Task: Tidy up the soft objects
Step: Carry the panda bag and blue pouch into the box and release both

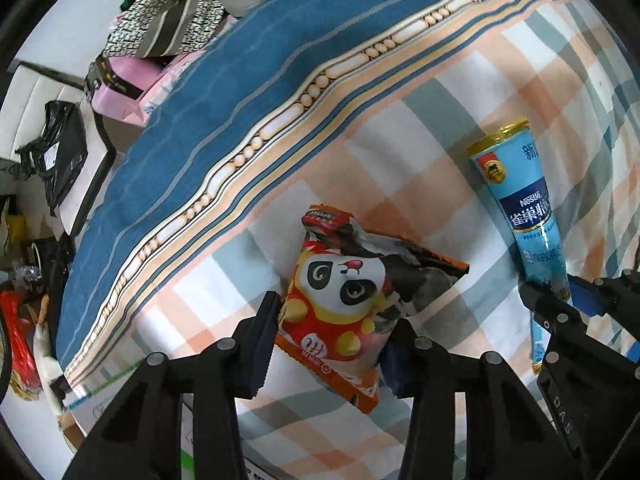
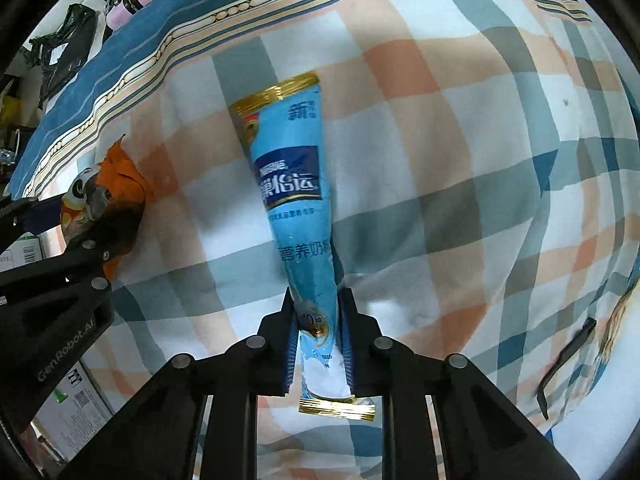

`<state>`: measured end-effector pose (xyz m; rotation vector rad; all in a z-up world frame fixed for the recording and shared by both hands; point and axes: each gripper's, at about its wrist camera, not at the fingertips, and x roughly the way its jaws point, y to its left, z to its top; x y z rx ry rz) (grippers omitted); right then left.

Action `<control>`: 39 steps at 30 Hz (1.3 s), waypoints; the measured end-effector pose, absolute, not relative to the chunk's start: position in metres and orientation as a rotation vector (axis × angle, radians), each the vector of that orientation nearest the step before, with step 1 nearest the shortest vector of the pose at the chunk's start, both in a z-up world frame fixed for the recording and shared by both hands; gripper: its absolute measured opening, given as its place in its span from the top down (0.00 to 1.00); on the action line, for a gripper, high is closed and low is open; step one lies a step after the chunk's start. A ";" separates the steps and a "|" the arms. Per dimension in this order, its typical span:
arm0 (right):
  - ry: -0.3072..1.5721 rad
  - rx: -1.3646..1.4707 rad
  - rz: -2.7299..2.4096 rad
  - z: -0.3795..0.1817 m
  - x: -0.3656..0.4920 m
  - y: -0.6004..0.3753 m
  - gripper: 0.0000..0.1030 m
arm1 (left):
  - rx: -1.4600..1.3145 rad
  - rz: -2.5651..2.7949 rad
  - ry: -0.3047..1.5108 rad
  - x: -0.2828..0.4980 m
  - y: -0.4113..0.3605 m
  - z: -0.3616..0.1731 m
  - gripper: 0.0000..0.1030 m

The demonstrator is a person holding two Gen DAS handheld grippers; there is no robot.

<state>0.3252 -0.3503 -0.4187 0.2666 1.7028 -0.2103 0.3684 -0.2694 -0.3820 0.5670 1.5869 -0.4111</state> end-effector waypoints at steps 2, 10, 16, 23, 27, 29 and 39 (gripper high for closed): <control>1.693 0.275 -0.210 -0.412 0.323 -0.348 0.82 | 0.537 -0.397 1.586 0.364 -0.264 -0.373 0.60; 1.627 0.302 -0.150 -0.365 0.293 -0.328 0.83 | 0.360 -0.360 1.566 0.331 -0.224 -0.317 0.60; 1.558 0.305 -0.061 -0.311 0.256 -0.293 0.83 | 0.223 -0.349 1.517 0.282 -0.173 -0.259 0.60; 1.488 0.296 0.064 -0.245 0.212 -0.231 0.83 | 0.161 -0.282 1.435 0.225 -0.097 -0.205 0.60; 1.452 0.278 0.128 -0.204 0.184 -0.194 0.83 | 0.121 -0.248 1.403 0.206 -0.056 -0.187 0.60; 1.435 0.264 0.165 -0.188 0.177 -0.166 0.83 | 0.097 -0.232 1.387 0.199 -0.037 -0.179 0.60; 1.412 0.203 0.304 -0.155 0.168 -0.046 0.83 | 0.009 -0.128 1.341 0.174 0.069 -0.148 0.60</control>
